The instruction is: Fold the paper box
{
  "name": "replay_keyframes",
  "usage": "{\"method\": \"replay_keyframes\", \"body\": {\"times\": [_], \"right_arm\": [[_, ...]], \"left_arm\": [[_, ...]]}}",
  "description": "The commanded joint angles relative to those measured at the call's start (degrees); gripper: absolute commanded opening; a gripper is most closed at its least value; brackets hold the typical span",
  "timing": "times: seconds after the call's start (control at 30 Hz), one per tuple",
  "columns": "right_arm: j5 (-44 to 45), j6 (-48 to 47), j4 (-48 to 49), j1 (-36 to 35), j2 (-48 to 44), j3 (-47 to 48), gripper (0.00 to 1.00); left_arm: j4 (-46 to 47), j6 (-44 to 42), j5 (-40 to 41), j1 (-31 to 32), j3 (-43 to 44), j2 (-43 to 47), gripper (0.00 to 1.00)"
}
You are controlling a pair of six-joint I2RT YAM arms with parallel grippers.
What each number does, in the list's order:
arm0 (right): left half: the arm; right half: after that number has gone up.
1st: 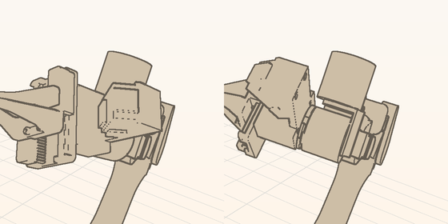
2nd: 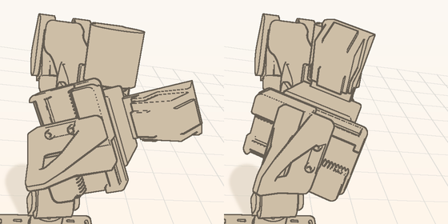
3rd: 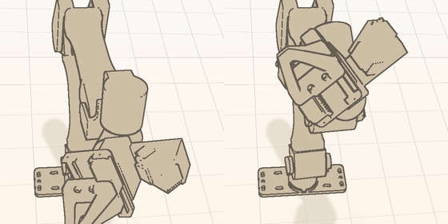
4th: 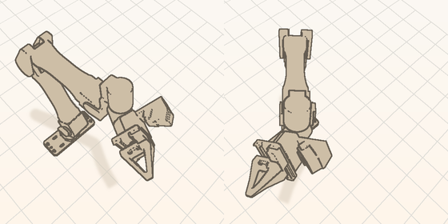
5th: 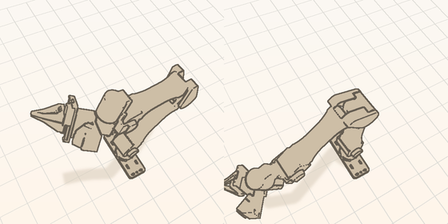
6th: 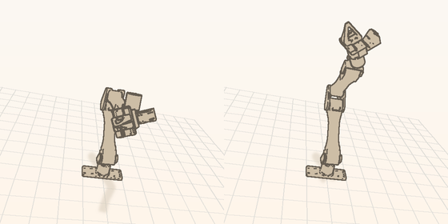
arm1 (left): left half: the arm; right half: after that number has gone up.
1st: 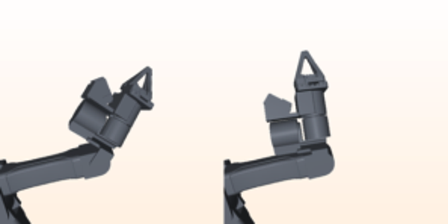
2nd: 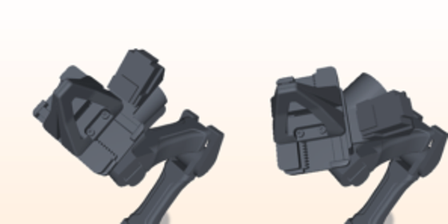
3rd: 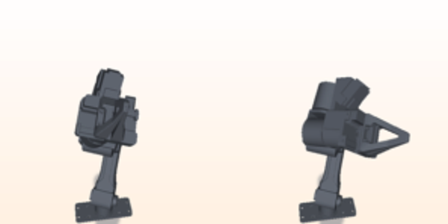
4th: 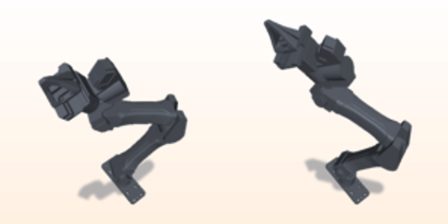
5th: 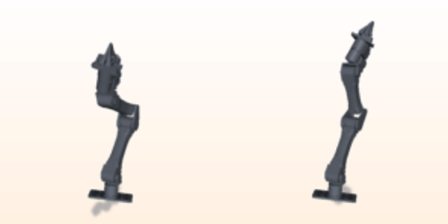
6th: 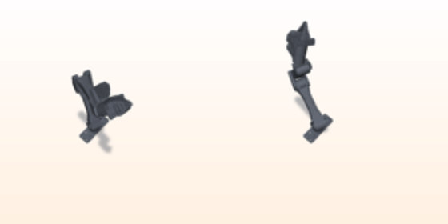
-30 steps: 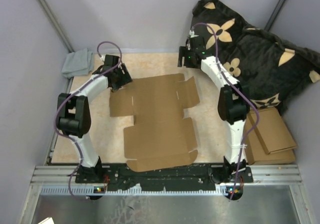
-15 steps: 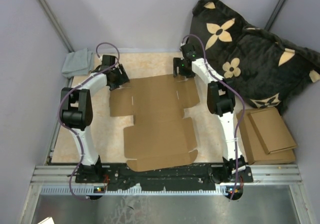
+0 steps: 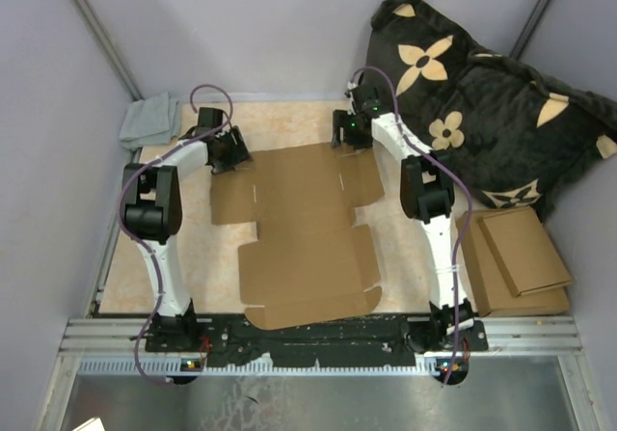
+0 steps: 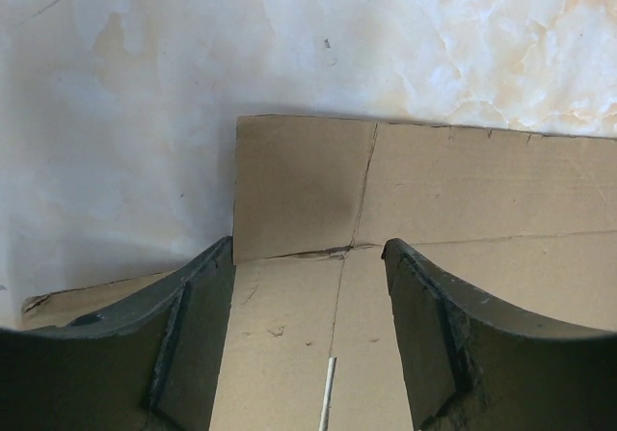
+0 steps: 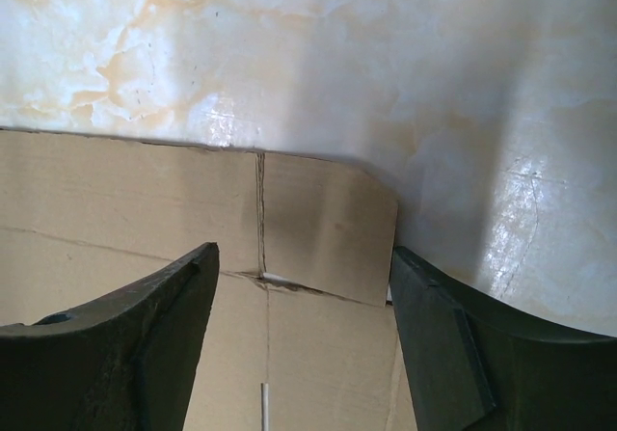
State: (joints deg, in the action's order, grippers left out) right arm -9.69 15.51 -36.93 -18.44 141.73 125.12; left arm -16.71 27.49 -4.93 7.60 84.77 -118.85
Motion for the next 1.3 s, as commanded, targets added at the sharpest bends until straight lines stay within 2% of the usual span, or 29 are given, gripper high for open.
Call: {"method": "replay_keyframes", "body": {"times": [0.0, 0.33, 0.63, 1.27], "right_arm": [[-4.3, 0.3, 3.0, -0.4, -3.7, -2.3, 0.71], [-7.7, 1.5, 6.4, -0.4, -9.4, -7.3, 0.69], [-10.2, 2.4, 8.1, -1.0, -11.1, -7.6, 0.68], [-8.5, 1.8, 5.7, -6.3, -3.4, -0.2, 0.68]], "left_arm": [[2.1, -0.1, -4.2, 0.1, 1.5, 0.5, 0.68], [5.0, 0.8, -8.4, 0.2, -0.3, 3.1, 0.66], [6.5, 1.2, -9.1, 1.8, -0.7, 4.9, 0.64], [4.1, 0.6, -9.4, 4.8, 5.8, -3.2, 0.64]]}}
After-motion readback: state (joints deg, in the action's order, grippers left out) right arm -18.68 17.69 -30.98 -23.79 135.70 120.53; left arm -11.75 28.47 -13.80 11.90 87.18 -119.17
